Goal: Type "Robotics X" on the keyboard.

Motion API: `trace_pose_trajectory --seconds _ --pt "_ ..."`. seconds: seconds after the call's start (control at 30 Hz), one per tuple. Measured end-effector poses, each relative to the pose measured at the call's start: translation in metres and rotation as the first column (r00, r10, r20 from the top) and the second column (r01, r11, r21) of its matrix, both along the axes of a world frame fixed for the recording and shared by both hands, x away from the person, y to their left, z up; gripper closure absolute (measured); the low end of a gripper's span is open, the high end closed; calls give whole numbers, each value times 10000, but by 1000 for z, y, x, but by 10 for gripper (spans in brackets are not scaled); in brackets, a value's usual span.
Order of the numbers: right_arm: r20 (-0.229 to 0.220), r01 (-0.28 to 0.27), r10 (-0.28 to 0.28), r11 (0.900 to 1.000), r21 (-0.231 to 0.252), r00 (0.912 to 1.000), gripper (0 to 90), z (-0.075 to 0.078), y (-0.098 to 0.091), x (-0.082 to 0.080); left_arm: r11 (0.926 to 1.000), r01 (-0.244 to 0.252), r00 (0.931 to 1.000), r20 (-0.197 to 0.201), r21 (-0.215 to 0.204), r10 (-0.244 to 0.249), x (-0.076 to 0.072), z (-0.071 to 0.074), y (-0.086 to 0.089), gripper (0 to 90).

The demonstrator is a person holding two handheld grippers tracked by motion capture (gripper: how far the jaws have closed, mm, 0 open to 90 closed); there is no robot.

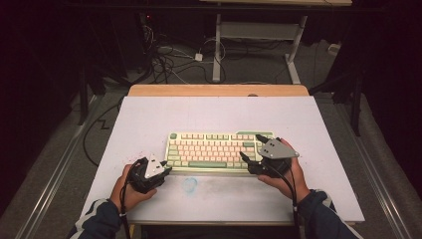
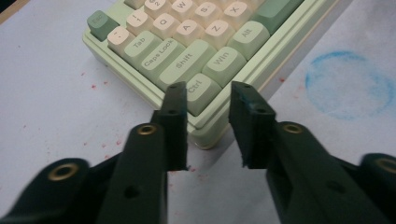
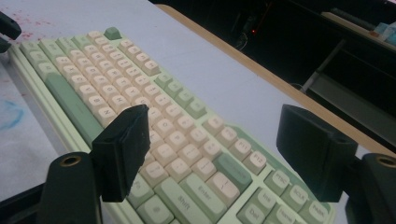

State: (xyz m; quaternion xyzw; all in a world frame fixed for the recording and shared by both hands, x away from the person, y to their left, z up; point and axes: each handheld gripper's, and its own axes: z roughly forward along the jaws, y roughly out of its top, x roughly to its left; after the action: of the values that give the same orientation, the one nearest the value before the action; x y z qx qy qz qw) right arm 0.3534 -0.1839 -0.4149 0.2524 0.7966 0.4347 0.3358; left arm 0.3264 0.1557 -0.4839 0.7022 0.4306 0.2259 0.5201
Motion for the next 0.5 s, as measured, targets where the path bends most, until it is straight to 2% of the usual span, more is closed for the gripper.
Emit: trace_pose_trajectory --seconds 0.27,0.47,0.5 --pt "188 250 -248 9997 -85 9995 269 -8 -16 -18 9993 334 9990 -298 -172 -339 -2 5 0 858" --pt "159 417 -414 9990 -189 9990 269 -18 -27 -29 9986 388 9980 -479 -365 -405 1 12 -3 870" --pt "157 447 -443 9987 -227 9989 270 -19 -28 -30 9987 402 9982 -439 -298 -415 2 12 -4 870"
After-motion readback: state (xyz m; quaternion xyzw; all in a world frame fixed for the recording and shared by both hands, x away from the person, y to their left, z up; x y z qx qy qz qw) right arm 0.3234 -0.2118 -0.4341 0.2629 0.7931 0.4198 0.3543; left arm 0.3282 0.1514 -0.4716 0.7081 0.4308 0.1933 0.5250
